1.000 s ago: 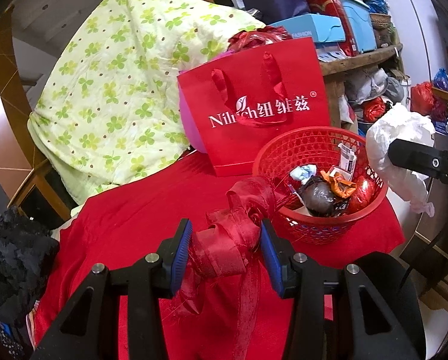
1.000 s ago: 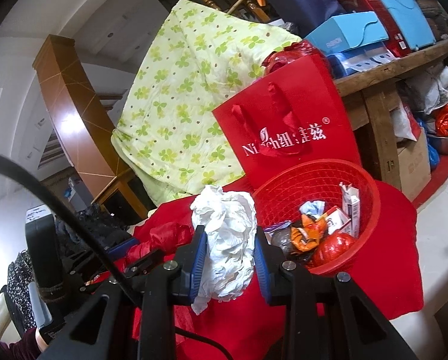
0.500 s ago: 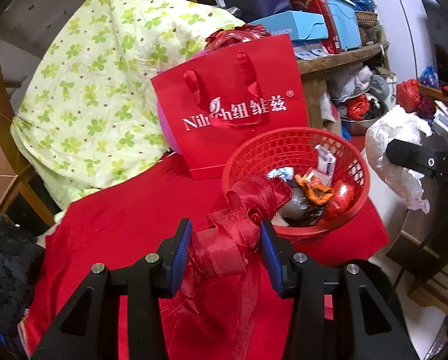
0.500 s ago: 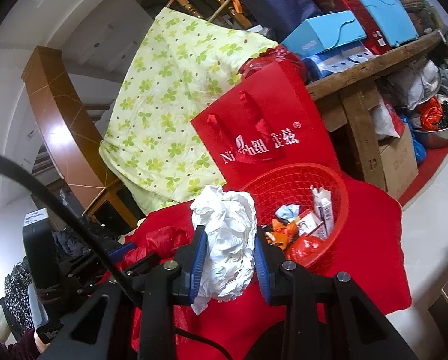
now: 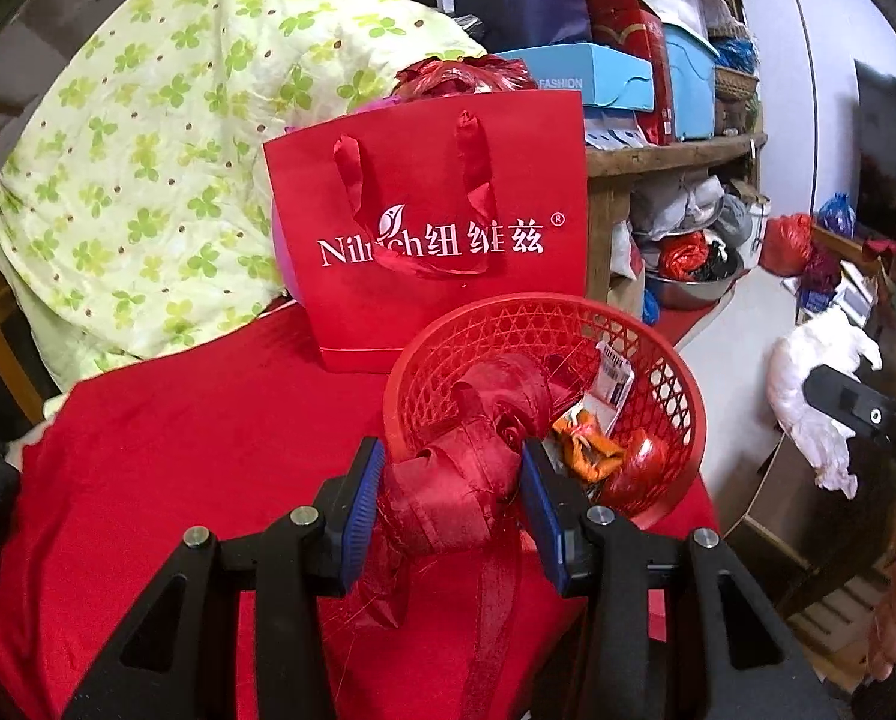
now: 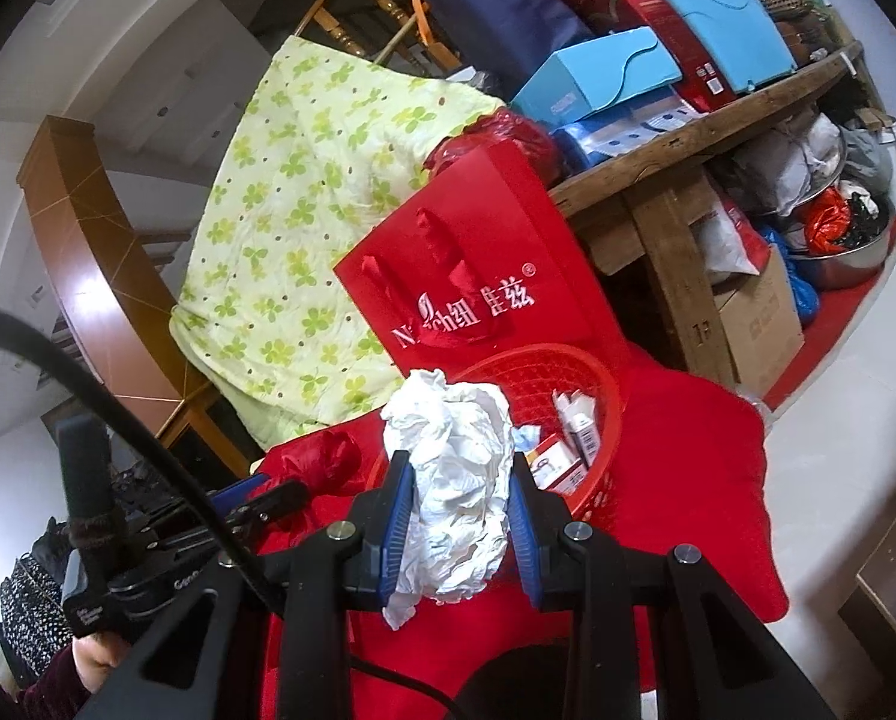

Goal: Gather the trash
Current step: 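Lower the held ribbon and tissue over the wastebasket opening with both tools, then open both tools to drop the ribbon and tissue into the wastebasket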

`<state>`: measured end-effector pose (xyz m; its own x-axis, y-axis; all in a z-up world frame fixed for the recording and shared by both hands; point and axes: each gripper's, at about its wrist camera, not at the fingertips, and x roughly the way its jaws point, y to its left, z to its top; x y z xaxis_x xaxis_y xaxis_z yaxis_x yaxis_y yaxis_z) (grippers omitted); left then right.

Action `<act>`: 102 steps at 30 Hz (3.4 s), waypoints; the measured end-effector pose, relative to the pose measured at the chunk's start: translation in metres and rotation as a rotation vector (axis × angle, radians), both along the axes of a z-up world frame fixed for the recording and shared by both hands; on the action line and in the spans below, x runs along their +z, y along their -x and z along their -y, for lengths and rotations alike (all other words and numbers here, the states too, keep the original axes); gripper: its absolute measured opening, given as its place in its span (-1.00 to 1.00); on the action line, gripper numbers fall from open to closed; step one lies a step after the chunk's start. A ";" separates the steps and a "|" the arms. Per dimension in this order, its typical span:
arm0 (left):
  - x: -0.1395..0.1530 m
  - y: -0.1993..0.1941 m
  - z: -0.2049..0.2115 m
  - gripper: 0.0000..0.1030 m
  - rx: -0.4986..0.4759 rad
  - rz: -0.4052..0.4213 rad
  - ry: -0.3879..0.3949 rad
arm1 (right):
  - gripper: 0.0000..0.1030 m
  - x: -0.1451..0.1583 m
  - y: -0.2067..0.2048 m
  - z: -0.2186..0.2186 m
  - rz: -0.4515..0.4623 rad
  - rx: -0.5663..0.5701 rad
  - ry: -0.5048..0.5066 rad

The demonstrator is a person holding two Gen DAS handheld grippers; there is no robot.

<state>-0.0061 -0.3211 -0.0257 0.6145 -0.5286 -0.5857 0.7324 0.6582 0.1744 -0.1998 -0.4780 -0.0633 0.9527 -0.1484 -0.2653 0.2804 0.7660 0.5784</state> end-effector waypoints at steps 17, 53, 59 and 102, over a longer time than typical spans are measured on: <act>0.000 -0.012 0.022 -0.08 0.005 0.011 0.018 | -0.34 0.025 -0.027 0.005 -0.007 0.007 0.074; -0.037 -0.083 0.060 -0.06 0.026 -0.085 0.012 | -0.33 0.000 -0.121 0.024 -0.120 0.051 0.048; -0.042 -0.089 0.069 -0.03 0.007 -0.097 0.014 | -0.33 -0.002 -0.132 0.035 -0.126 0.044 0.044; 0.001 -0.061 -0.010 0.69 0.047 0.029 0.111 | 0.25 0.029 -0.111 -0.022 -0.097 0.019 0.107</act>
<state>0.0548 -0.3110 -0.0245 0.6562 -0.5592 -0.5066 0.6958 0.7082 0.1197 -0.0887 -0.4560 -0.0343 0.9263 -0.1633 -0.3397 0.3160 0.8275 0.4640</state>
